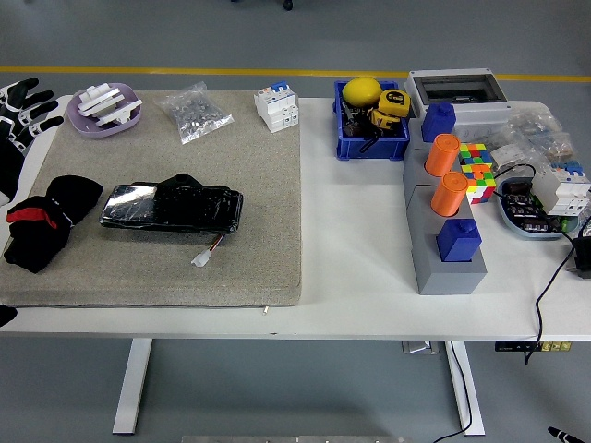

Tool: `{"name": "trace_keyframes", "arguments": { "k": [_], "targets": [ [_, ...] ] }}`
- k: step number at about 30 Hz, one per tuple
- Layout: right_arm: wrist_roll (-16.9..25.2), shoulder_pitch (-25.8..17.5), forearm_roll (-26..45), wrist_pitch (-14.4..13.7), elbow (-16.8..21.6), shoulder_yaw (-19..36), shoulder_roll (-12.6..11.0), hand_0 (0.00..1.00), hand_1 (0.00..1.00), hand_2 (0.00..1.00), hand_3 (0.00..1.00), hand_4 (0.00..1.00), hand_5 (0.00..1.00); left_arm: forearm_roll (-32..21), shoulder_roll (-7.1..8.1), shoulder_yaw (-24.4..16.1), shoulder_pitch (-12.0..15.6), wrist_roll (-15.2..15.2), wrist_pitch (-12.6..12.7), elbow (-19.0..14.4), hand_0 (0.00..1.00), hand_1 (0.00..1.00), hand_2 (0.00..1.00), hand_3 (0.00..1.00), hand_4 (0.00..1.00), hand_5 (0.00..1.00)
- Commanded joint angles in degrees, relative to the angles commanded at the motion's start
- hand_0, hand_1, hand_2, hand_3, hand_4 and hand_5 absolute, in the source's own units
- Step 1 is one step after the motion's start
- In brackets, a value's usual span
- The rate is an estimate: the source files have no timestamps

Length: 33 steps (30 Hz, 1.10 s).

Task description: Pick the rag up,wipe the panel,place it on the desk

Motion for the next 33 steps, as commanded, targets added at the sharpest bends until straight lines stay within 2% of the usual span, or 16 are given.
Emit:
{"name": "trace_keyframes", "arguments": {
  "k": [12,20,33],
  "targets": [
    [0.8,-0.4,2.1,0.1,0.1,-1.6,-0.2,0.710,0.667,0.692,0.638,0.998,0.556,0.1,0.26,0.3,-1.3,-0.1,0.0,1.5,0.651,0.721,0.666,0.686,0.998,0.546],
    [1.7,-0.7,4.3,0.3,0.3,-3.7,-0.3,0.711,0.668,0.692,0.637,0.998,0.556,1.0,0.45,0.6,-1.5,0.1,0.1,1.4,0.652,0.721,0.666,0.685,0.998,0.546],
    [1.6,-0.4,4.3,0.3,0.3,-3.6,-0.3,0.710,0.667,0.693,0.637,0.998,0.556,1.8,0.87,0.9,-1.8,0.3,0.1,1.4,0.656,0.721,0.666,0.685,0.998,0.546]
  ]
}}
